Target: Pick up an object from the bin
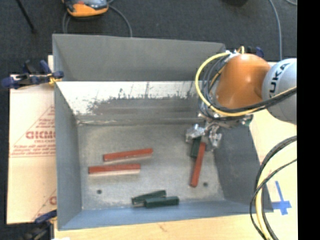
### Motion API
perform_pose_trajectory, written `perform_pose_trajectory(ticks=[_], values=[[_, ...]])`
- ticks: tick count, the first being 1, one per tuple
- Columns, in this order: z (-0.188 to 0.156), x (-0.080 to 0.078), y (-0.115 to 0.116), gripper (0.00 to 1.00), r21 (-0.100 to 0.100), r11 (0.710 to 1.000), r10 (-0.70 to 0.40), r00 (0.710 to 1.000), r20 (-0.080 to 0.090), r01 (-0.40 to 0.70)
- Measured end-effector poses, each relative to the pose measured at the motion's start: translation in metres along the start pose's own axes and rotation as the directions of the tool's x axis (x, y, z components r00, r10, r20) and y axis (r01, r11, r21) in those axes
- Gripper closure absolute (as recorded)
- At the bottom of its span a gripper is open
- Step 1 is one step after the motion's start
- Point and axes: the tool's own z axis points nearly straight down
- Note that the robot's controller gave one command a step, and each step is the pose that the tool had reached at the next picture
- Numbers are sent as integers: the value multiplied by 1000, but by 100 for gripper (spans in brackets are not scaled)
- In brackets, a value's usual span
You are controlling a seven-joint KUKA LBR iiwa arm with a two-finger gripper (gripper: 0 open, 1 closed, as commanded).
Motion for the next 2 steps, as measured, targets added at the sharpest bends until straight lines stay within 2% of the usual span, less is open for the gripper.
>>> perform_pose_trajectory(ticks=[1, 2], values=[[-38, 0, -3, 100, 1, 1000, 6, 1000, -4, -6], [-37, 0, -2, 100, -2, 1000, 7, 1000, -3, -7]])
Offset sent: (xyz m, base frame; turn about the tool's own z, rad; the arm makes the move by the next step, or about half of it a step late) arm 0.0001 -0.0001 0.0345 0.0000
